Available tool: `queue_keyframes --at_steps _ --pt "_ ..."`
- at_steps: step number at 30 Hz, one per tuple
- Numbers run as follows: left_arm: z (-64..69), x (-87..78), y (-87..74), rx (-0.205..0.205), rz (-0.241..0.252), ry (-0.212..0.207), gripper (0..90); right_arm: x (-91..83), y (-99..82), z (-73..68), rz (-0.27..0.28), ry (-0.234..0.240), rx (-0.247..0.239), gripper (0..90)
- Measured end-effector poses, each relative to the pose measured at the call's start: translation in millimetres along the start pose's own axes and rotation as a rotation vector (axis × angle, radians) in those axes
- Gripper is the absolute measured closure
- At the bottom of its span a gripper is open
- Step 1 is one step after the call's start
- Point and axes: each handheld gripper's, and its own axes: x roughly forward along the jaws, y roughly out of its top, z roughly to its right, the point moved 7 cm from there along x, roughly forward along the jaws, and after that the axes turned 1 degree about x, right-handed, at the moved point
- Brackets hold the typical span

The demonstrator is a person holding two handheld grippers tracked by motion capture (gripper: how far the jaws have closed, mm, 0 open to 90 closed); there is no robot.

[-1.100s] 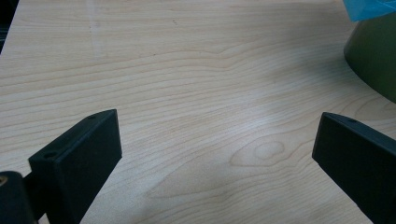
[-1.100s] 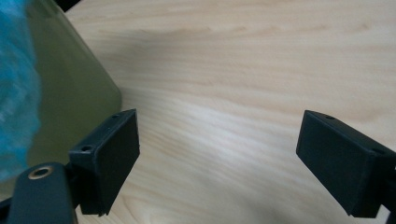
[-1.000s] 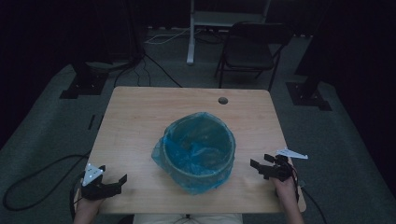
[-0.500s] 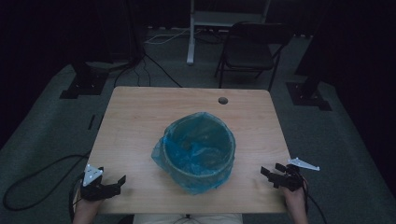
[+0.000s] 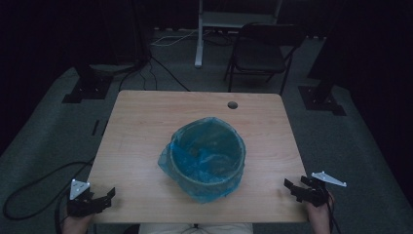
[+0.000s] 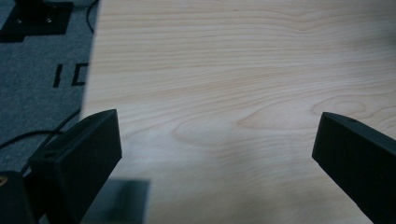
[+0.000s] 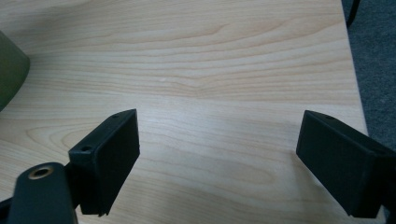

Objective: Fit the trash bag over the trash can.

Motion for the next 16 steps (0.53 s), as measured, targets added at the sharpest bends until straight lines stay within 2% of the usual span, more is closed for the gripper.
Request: queue_keyframes --at_steps 2,7,10,16 --pt "0.0 0.0 0.0 0.000 0.000 0.000 2.0 0.0 -1.2 0.7 -0.001 -0.001 0.002 12.8" --pt "-10.6 -5.7 -5.6 -0.027 0.016 0.038 2.0 0.5 -1.6 1.8 -0.004 -0.001 0.009 13.1" --pt "-11.5 -4.9 -6.7 -0.012 0.017 0.059 2.0 0.8 -1.6 2.2 -0.006 -0.007 0.010 13.3" --pt "-7.8 -5.5 -5.7 -0.001 0.033 0.057 2.0 1.1 -1.3 2.0 -0.002 -0.007 0.014 13.4"
